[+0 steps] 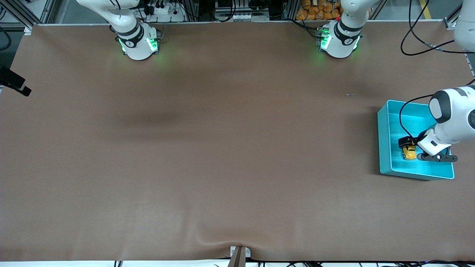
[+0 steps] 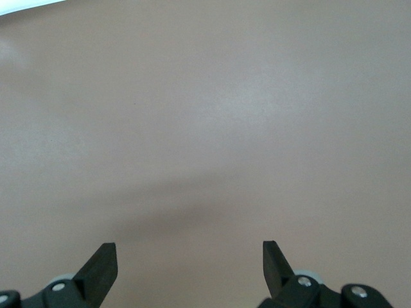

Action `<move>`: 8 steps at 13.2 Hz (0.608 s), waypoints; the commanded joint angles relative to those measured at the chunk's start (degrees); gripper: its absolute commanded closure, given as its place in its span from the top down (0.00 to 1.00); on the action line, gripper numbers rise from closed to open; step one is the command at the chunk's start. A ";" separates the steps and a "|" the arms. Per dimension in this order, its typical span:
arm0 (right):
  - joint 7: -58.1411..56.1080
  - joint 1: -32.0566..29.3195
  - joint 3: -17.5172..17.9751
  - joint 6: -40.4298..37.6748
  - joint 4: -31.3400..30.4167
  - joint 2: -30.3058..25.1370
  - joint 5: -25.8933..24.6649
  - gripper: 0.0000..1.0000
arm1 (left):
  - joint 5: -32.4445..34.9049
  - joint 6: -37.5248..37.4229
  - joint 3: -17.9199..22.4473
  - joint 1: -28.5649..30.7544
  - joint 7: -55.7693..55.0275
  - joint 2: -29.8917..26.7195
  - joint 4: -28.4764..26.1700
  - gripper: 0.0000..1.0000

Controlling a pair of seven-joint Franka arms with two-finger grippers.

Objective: Wind and store yellow beetle car
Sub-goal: 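Open the left gripper to release the car inside the bin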

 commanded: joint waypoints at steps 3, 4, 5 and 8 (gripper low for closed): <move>-0.26 -0.15 0.21 -0.10 0.48 0.02 -0.19 1.00 | 1.49 0.21 -0.51 0.53 -1.62 -1.74 -0.20 1.00; -0.26 -0.15 0.21 -0.10 0.48 -0.07 -0.19 1.00 | 1.22 -0.05 -0.59 0.53 -1.80 -2.80 -0.38 1.00; -0.26 -0.15 0.30 -0.10 0.48 0.02 -0.27 1.00 | 1.22 -0.23 -0.68 0.53 -1.98 -3.77 -0.47 1.00; -0.26 -0.15 0.21 -0.10 0.48 0.02 -0.27 1.00 | 1.13 -2.42 -1.30 0.44 -4.34 -7.19 -0.99 1.00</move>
